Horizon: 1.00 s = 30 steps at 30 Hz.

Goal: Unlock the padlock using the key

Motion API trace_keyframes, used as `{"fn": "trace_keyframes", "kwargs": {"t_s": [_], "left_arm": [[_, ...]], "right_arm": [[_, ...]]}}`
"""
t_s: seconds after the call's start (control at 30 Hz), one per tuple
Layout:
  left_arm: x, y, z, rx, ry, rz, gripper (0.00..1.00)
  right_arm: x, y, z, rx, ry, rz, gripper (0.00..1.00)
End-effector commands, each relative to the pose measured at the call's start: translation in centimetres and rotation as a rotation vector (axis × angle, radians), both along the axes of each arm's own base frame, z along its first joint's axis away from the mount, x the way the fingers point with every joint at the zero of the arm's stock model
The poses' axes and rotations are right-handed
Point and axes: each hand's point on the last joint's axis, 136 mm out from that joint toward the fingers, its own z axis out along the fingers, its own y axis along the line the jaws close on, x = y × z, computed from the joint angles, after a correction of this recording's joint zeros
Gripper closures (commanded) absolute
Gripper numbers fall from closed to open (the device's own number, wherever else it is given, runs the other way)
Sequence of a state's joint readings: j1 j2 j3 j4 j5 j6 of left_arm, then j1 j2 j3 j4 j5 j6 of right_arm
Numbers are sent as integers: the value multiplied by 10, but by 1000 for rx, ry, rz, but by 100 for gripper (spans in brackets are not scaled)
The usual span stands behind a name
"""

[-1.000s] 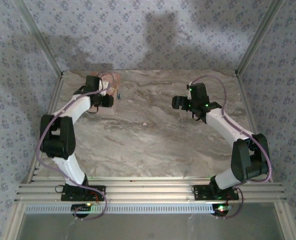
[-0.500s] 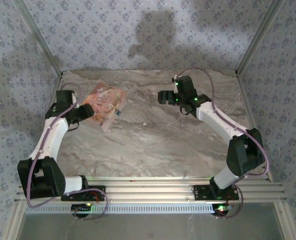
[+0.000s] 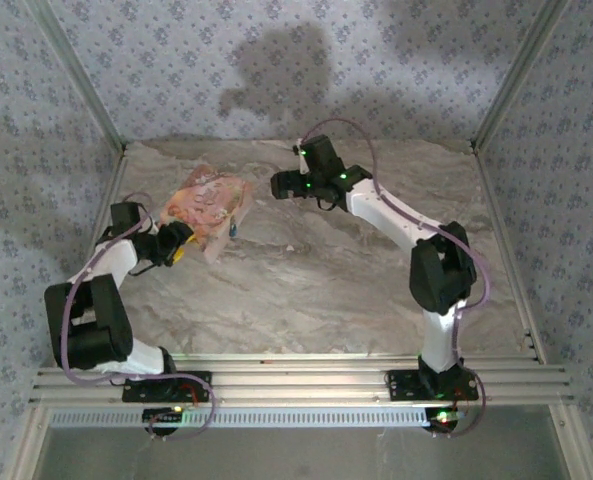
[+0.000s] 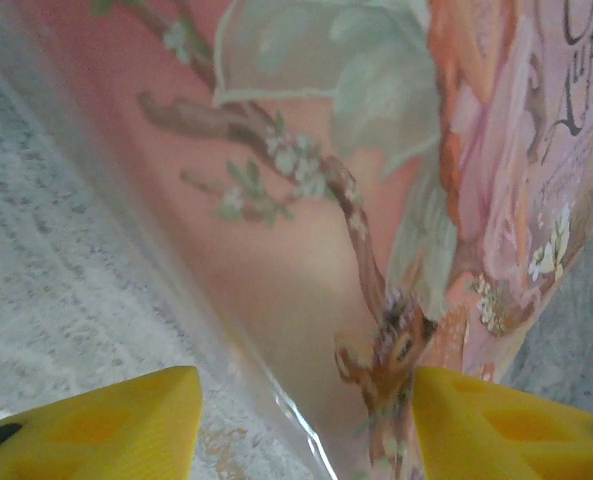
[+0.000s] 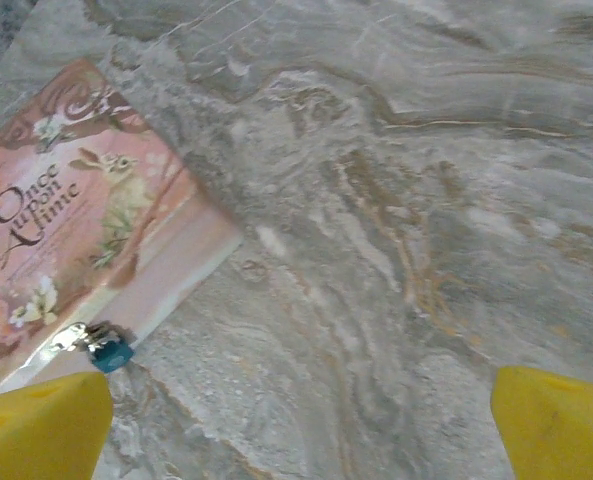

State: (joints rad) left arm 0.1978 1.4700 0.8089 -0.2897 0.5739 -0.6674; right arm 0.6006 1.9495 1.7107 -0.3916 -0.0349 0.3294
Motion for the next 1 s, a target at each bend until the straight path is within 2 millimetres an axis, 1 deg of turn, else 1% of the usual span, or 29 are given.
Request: {"fn": "trace_keyframes", "kwargs": {"t_s": [0.0, 0.1, 0.17, 0.2, 0.23, 0.37, 0.43, 0.53, 0.6, 0.67, 0.73, 0.87, 0.9, 0.97], "left_arm": [[13, -5, 6, -51, -45, -26, 47], [11, -2, 0, -19, -21, -44, 56], [5, 2, -8, 14, 12, -49, 64], [2, 4, -11, 27, 29, -49, 67], [-2, 6, -15, 40, 46, -52, 70], [-22, 20, -27, 97, 121, -43, 72], [-28, 31, -28, 116, 132, -17, 72], [-29, 45, -21, 127, 118, 21, 71], [-27, 50, -16, 134, 106, 22, 66], [-24, 51, -14, 126, 104, 12, 62], [-21, 50, -17, 101, 116, 1, 61], [-16, 45, -22, 55, 127, -16, 58], [-15, 44, -22, 49, 127, -17, 58], [-14, 44, -22, 47, 121, -19, 58]], "right_arm": [[3, 18, -7, 16, 43, 33, 2], [15, 33, -15, 49, 58, 40, 2], [23, 45, -22, 79, 72, 42, 3], [26, 51, -24, 94, 76, 45, 4], [28, 57, -29, 104, 89, 48, 5], [34, 80, -39, 132, 96, 72, 6], [36, 88, -43, 136, 96, 85, 6], [38, 100, -51, 148, 98, 100, 7], [39, 110, -55, 165, 98, 114, 10], [40, 120, -60, 189, 89, 137, 13], [41, 130, -64, 206, 86, 157, 16], [43, 147, -74, 224, 84, 189, 18], [42, 152, -78, 227, 88, 199, 22], [40, 159, -83, 235, 94, 217, 33]]}}
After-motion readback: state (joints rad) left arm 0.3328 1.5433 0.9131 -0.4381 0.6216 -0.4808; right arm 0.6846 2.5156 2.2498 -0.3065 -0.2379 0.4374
